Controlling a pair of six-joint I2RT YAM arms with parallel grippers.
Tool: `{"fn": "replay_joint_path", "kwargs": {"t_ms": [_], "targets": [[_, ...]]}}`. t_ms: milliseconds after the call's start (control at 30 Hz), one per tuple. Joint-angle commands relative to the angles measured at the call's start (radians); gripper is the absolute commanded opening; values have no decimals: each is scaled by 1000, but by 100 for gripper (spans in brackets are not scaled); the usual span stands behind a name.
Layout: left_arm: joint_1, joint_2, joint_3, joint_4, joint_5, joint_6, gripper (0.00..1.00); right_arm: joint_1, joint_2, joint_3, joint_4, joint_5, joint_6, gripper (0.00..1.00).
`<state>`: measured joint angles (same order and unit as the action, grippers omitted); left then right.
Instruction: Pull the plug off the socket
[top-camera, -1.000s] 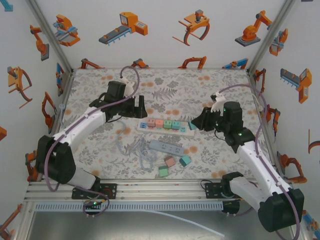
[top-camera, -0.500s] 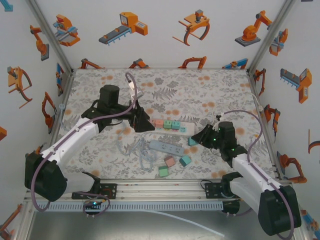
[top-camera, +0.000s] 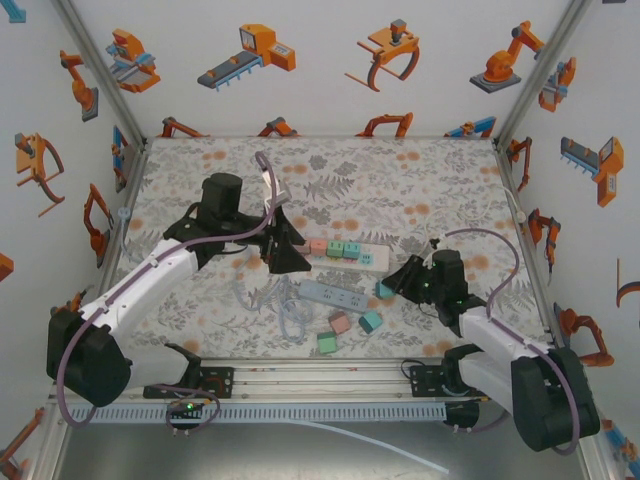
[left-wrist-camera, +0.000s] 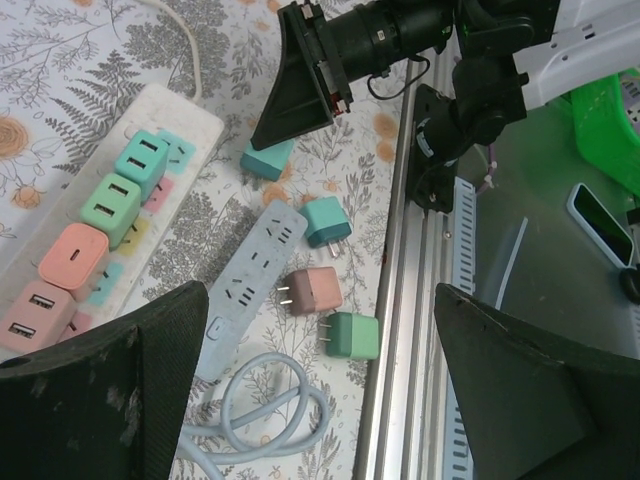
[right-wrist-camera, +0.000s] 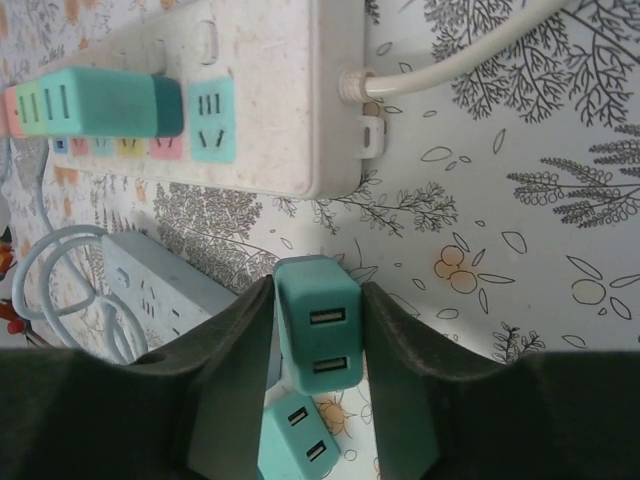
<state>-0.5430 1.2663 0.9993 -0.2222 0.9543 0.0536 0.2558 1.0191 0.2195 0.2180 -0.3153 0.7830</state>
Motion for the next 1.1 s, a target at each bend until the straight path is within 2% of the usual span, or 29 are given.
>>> {"fn": "replay_joint_path", "kwargs": {"t_ms": [0, 267, 467, 633, 867, 1067], "targets": [[-7, -16, 5, -27, -8, 41, 87, -4, 0, -4, -24, 42, -14, 45], [-7, -14, 2, -27, -38, 41, 89, -3, -77, 29, -167, 110, -56, 57], [-10, -20, -2, -24, -46, 40, 91, -4, -186, 83, -262, 147, -81, 60], [-10, -31, -6, -13, -49, 37, 92, -2, -274, 158, -275, 142, -149, 61], [-11, -48, -17, 4, -64, 34, 94, 0, -346, 218, -124, 36, -402, 60], [-11, -62, -26, 13, -101, 29, 95, 8, -319, 290, -68, -192, -833, 58]]}}
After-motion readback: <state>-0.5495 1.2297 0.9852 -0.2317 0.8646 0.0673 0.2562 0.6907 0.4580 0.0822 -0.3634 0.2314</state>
